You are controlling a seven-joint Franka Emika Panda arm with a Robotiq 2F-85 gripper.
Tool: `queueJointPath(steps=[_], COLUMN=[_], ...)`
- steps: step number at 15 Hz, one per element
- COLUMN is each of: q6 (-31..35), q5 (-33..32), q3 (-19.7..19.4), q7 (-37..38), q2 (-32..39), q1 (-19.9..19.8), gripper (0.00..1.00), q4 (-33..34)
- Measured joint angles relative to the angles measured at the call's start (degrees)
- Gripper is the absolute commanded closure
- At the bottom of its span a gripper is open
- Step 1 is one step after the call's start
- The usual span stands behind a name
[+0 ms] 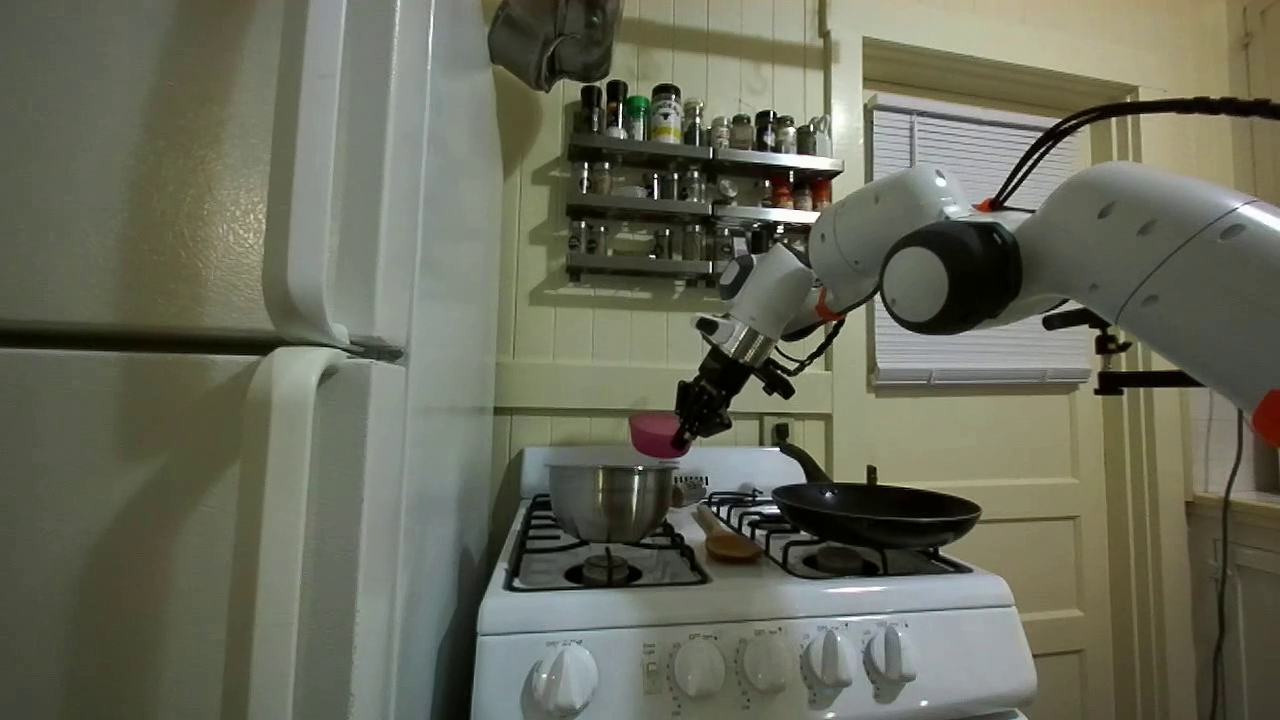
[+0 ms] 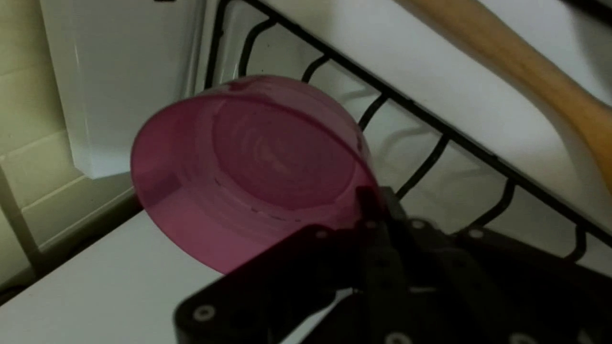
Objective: Pour the contents from the purple bowl into the pan then move the purple bowl to the left.
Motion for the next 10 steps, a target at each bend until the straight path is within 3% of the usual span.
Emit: queueJointPath(steps=[6,10], q6=[0.06,0.07], q5=[0.01,0.01], q3=[7.98,9.67], q7=[-4.32,-5.68], q2=[2.21,2.24], q1=[-2.74,-3.07], gripper=[0.99,0.99], q4=[-0.22,-5.54])
